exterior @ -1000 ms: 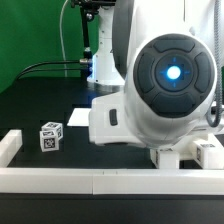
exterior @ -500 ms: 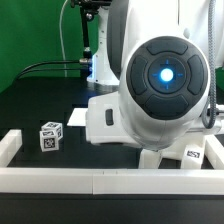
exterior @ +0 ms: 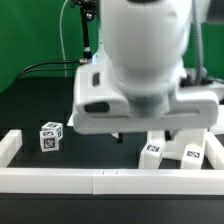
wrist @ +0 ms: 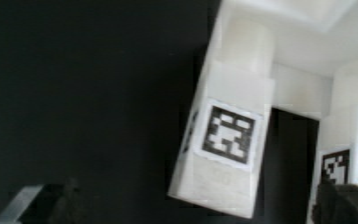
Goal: Assemble chair
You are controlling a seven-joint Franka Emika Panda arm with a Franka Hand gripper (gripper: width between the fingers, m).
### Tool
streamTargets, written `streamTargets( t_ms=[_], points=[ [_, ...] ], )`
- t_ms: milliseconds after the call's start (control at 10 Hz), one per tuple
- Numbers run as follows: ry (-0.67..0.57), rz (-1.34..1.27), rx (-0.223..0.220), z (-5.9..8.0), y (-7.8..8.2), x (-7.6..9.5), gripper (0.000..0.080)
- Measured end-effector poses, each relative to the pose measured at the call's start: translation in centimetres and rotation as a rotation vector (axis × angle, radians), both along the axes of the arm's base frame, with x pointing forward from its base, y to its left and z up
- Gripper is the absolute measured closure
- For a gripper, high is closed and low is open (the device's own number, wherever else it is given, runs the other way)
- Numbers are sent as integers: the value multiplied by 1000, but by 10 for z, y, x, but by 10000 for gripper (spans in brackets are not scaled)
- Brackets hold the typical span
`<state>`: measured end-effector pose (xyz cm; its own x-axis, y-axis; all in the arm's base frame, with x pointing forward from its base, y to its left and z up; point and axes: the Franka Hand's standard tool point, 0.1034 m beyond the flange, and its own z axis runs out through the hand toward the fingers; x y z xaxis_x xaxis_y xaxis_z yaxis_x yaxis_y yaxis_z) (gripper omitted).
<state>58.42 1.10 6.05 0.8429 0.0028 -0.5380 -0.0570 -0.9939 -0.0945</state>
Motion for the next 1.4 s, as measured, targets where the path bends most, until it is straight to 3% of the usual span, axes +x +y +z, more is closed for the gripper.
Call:
streamTargets(
  t_ms=[300, 400, 500, 900, 1300, 1400],
  points=[
    [-186, -13, 2, 24, -19, -2, 151],
    [-306, -28, -17, 29, -23, 1, 151],
    [-326, -30, -21, 27, -22, -7, 151],
    [-317, -35, -22, 26, -23, -8, 151],
    [-301, -180, -60, 71, -5, -39, 151],
    [-294, -197, -68, 72, 1, -44, 151]
  ],
)
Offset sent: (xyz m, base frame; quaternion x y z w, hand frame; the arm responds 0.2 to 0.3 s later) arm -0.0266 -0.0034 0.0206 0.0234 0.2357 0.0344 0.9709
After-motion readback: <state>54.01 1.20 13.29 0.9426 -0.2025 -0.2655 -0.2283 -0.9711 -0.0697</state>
